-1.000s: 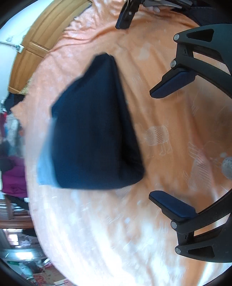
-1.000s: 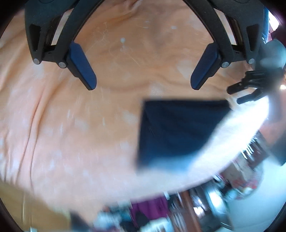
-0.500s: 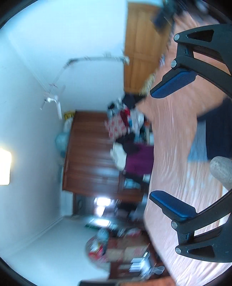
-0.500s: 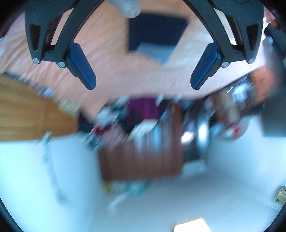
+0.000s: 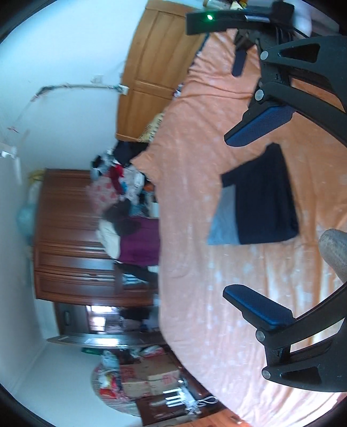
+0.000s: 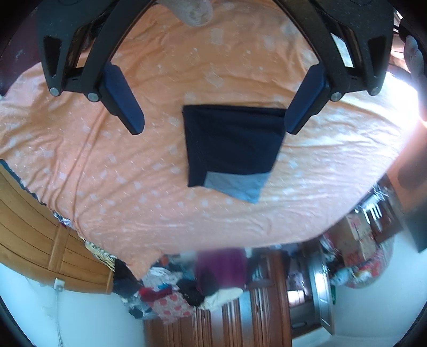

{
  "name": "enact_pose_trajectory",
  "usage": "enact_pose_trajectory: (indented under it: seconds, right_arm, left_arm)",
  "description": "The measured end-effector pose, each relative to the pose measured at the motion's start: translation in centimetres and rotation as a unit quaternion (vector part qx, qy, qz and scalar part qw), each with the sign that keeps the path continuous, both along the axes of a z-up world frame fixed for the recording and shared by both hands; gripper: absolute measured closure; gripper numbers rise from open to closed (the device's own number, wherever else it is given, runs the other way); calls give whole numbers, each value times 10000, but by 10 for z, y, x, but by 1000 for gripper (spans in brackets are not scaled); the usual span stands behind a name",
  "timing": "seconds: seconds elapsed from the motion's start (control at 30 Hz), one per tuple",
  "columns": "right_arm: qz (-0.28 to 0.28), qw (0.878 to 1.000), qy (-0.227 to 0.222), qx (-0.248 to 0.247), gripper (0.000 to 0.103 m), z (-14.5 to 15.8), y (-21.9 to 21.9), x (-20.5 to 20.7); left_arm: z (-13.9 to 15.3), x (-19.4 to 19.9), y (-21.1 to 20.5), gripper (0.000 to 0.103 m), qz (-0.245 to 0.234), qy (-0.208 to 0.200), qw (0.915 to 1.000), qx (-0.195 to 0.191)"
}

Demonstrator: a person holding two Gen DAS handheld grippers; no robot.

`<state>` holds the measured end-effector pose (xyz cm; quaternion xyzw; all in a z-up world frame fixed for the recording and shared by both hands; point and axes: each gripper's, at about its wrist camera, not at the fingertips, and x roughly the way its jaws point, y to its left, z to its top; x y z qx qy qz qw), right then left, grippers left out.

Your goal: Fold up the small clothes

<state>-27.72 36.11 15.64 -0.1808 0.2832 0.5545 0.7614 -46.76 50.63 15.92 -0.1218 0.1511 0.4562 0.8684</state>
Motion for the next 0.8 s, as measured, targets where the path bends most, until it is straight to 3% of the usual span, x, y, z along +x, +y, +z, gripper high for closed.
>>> enact_pose_trajectory:
  seconds: [0.3, 0.8]
  right_arm:
    - [-265, 9990, -301, -187, 0, -4, 5, 3]
    - [-222, 9992, -148, -293, 0, -11, 15, 13]
  left_arm:
    - [-25, 9, -2, 0, 140, 173, 9997, -126]
    - [-29, 10, 3, 0, 298, 398, 9988, -37]
